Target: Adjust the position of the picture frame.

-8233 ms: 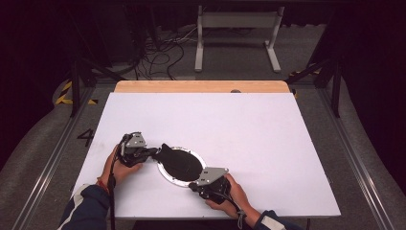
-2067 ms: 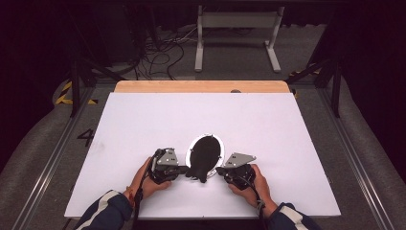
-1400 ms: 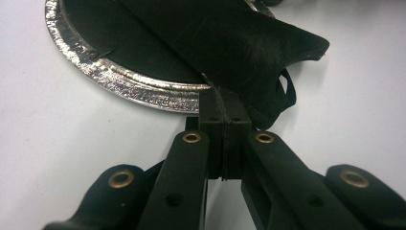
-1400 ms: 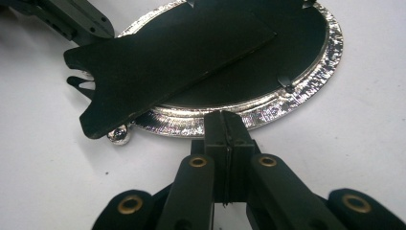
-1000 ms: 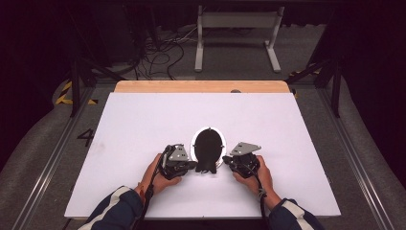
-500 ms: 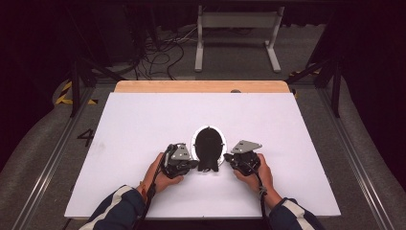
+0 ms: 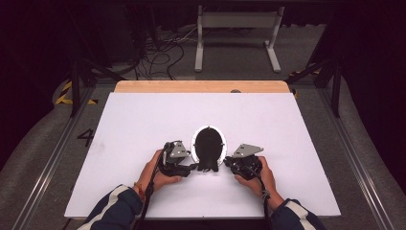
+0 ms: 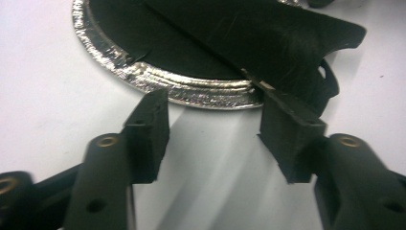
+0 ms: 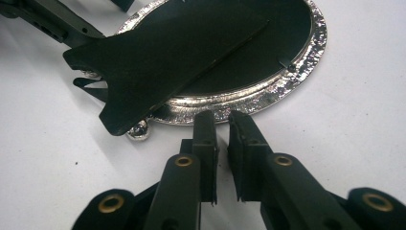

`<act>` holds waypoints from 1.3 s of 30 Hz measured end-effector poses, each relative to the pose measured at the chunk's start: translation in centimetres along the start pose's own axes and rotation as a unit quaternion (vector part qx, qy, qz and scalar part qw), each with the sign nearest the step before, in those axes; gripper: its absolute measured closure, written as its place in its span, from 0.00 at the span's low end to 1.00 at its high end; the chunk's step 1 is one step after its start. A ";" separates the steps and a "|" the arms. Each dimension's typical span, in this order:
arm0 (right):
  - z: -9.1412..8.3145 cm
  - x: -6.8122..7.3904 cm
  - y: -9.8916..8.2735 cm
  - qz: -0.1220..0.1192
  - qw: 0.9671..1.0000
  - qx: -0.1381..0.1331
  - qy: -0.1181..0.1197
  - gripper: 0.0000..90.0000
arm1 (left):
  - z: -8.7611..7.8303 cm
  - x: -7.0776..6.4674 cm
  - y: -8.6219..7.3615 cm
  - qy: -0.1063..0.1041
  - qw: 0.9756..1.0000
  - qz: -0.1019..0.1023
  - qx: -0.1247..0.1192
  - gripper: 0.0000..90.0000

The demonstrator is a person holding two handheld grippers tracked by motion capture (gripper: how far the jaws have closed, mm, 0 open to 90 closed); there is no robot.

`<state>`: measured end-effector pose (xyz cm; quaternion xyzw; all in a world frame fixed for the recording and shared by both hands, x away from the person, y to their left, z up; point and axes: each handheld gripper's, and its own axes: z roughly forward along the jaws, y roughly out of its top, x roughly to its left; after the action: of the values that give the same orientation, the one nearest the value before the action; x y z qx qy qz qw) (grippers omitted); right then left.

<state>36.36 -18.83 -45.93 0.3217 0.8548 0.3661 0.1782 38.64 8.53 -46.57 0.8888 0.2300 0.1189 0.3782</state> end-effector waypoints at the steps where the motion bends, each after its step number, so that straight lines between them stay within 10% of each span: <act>1: 0.0 0.0 0.0 -0.001 1.000 0.001 0.001 0.88 | -0.2 -0.1 0.1 0.011 1.000 0.001 0.008 0.45; 16: -2.1 0.5 0.3 0.009 0.999 -0.001 0.048 0.70 | -5.1 1.2 -3.0 -0.007 0.999 -0.029 -0.025 0.10; 28: -1.5 2.4 0.9 -0.014 0.997 0.019 0.069 0.59 | -10.9 2.0 -8.2 0.027 0.996 -0.063 -0.054 0.08; 39: -0.4 2.8 0.9 -0.023 0.997 0.039 0.062 0.64 | -12.1 1.5 -9.8 0.031 0.995 -0.071 -0.058 0.09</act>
<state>34.47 -16.65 -45.24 0.2852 0.8852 0.3474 0.1202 32.20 22.71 -45.38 0.8424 0.2972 0.1322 0.4296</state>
